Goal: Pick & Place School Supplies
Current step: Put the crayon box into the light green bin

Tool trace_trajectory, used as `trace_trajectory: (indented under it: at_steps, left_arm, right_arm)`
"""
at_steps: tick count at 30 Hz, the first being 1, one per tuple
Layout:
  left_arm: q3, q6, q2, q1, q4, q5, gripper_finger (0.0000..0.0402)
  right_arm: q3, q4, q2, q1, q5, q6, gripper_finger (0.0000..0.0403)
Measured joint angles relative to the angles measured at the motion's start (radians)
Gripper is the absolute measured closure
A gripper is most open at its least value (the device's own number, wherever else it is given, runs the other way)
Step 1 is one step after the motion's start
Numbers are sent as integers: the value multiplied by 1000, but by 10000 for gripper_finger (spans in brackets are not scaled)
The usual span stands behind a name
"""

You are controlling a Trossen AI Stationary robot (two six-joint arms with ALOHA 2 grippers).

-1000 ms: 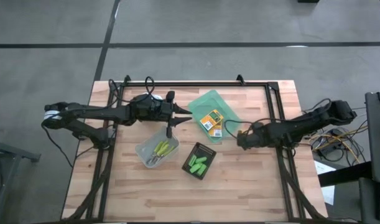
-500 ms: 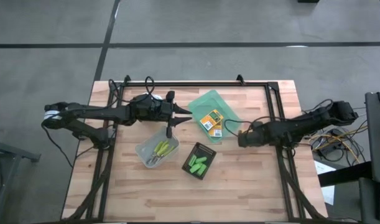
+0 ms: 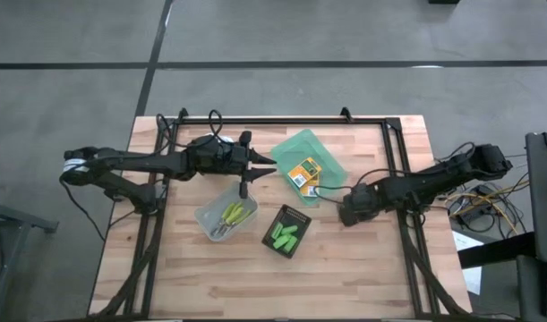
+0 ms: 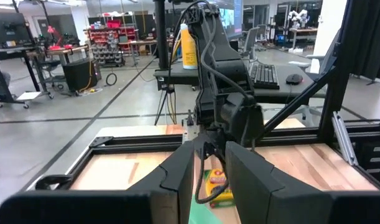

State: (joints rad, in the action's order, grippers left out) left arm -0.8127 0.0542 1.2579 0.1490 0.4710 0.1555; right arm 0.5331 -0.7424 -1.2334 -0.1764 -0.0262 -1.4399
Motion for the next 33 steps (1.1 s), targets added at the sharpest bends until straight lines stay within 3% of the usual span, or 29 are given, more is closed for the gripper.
trace_trajectory:
  at_steps: [4,10,16,21,33]
  left_arm:
    - [0,-10,0,0,0,0,303]
    - [0,-11,0,0,0,0,303]
    - [0,-3,0,0,0,-27,303]
    - [0,1,0,0,0,-52,303]
    - [0,0,0,0,0,-51,303]
  right_arm:
    - [33,20,24,-25,127,-4,394]
    - [101,-30,43,-29,178,3,394]
    - [89,-108,41,-21,341,-26,394]
    - [50,-40,38,-12,269,-29,394]
    - [-17,35,38,-13,226,-57,394]
